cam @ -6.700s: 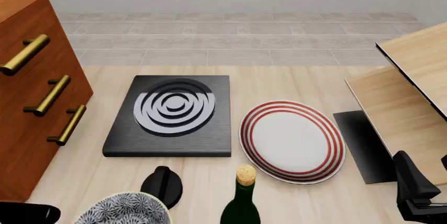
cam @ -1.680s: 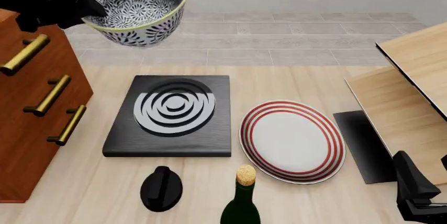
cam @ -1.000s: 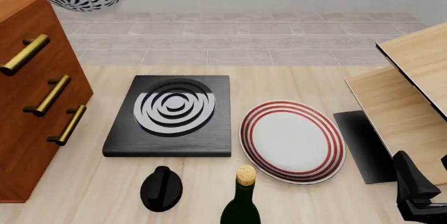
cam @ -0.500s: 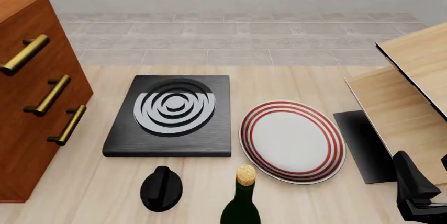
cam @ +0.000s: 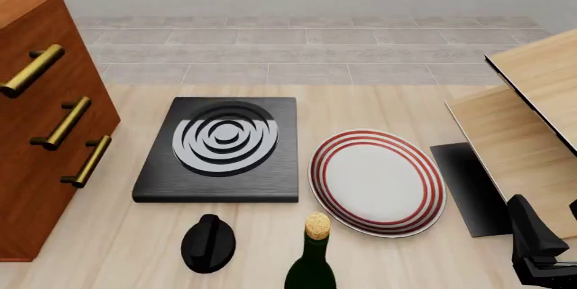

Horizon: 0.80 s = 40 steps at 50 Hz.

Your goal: Put the bowl on the top of the cabinet.

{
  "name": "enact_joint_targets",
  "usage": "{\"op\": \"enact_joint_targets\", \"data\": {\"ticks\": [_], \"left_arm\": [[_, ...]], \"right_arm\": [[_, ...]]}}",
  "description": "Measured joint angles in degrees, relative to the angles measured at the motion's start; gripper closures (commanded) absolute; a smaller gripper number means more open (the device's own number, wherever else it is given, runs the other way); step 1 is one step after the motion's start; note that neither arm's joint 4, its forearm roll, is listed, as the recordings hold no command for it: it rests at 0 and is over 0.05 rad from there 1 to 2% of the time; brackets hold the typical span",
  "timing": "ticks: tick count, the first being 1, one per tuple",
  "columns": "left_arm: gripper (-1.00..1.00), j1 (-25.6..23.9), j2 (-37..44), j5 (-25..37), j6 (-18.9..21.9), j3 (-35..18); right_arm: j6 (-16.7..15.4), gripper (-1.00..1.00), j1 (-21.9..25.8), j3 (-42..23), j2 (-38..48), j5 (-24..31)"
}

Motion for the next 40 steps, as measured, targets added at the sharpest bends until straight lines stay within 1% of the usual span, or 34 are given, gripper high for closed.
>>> {"op": "enact_joint_targets", "data": {"ticks": [9,21,40], "left_arm": [[1.00,4.91,0.01,0.83,-0.40,-1.11],[1.00,12.38,-0.46,1.26,-1.17,-0.71],[1.00,16.20,-0.53,1.30,-2.68,0.07]], "right_arm": [[0.00,-1.00,0.00,0.00,0.00,0.00],[0.00,-1.00,0.00,0.00,0.00,0.00],[0.00,-1.00,0.00,0.00,0.00,0.00]]}}
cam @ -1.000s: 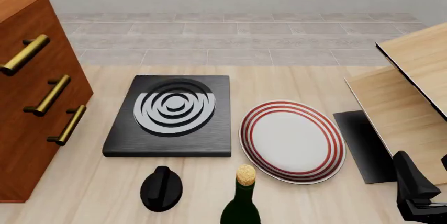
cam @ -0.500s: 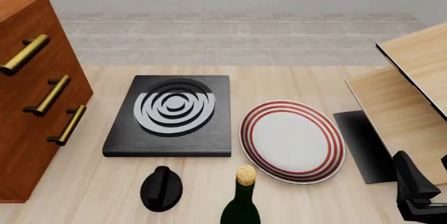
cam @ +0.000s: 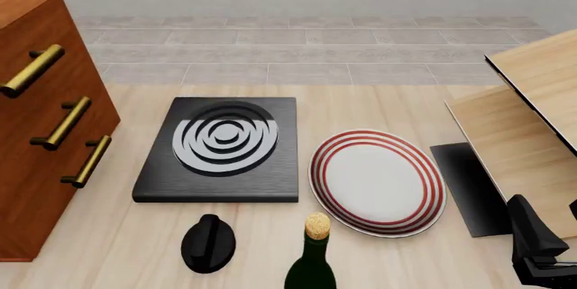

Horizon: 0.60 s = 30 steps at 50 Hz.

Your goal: Put the bowl on the top of the cabinet.

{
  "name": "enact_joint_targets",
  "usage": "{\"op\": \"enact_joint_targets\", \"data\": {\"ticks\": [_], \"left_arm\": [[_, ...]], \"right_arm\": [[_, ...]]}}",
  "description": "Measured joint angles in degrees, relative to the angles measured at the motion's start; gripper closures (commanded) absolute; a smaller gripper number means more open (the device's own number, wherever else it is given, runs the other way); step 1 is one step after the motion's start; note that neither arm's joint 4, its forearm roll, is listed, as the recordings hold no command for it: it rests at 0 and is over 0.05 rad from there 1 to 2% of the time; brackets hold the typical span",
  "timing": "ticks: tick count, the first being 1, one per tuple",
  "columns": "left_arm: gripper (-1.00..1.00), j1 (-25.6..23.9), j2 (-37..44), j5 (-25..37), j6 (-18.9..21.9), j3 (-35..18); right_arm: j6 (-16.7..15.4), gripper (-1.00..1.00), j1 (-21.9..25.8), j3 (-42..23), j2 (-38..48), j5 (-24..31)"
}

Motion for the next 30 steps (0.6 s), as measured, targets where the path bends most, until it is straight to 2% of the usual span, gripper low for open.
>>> {"op": "enact_joint_targets", "data": {"ticks": [30], "left_arm": [[1.00,4.69,0.62,-1.13,-0.62,3.13]], "right_arm": [[0.00,-1.00,0.00,0.00,0.00,0.00]]}}
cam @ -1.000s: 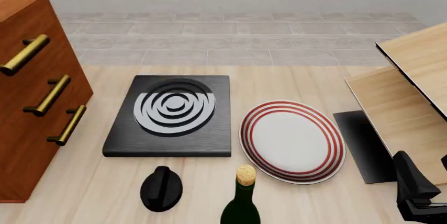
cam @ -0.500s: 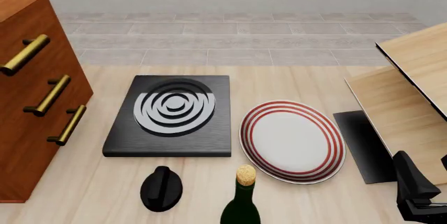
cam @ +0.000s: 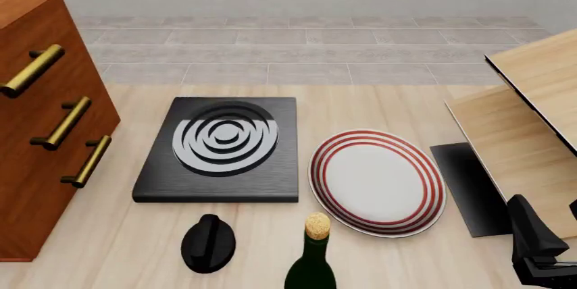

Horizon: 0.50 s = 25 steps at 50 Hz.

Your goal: Put the bowl on the top of the cabinet.

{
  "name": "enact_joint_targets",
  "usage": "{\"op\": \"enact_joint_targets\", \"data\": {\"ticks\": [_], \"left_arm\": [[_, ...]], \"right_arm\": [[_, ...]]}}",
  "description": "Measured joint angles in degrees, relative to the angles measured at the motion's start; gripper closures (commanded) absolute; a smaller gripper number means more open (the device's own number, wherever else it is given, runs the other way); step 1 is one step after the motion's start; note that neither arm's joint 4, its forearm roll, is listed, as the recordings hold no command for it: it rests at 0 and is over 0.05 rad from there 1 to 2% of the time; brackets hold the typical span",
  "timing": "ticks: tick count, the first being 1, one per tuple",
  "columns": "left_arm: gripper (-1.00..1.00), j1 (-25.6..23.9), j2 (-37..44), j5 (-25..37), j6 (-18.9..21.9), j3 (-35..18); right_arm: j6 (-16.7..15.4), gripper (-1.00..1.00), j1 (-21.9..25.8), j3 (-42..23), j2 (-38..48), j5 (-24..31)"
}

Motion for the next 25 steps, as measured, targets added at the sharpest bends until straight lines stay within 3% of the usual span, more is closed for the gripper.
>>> {"op": "enact_joint_targets", "data": {"ticks": [25], "left_arm": [[1.00,0.39,-0.27,-3.26,-0.39,6.07]], "right_arm": [[0.00,-1.00,0.00,0.00,0.00,0.00]]}}
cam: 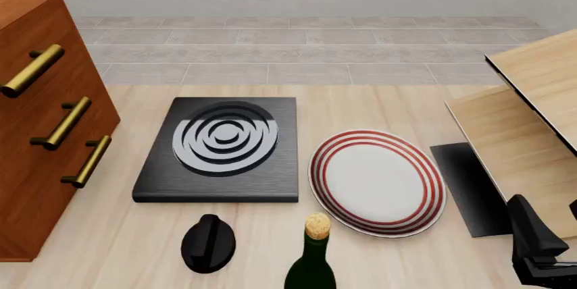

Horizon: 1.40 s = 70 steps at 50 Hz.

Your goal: Put the bowl on the top of the cabinet.

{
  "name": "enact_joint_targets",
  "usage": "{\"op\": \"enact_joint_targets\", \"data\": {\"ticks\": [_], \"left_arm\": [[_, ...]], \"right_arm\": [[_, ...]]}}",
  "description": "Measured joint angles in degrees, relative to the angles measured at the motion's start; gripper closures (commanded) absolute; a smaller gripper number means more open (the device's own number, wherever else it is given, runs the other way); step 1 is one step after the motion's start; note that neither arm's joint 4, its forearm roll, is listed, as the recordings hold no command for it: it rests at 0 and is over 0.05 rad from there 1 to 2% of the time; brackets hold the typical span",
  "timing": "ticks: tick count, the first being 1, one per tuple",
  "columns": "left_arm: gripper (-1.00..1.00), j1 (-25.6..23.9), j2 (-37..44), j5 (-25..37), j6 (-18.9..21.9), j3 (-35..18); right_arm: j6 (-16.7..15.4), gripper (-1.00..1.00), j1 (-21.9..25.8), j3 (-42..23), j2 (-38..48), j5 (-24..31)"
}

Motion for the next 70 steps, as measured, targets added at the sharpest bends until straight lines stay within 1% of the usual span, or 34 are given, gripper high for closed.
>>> {"op": "enact_joint_targets", "data": {"ticks": [50,70], "left_arm": [[1.00,1.24,0.10,-5.09,0.93,8.26],[1.00,2.12,-1.26,-7.92,0.97,10.94]], "right_arm": [[0.00,-1.00,0.00,0.00,0.00,0.00],[0.00,-1.00,0.00,0.00,0.00,0.00]]}}
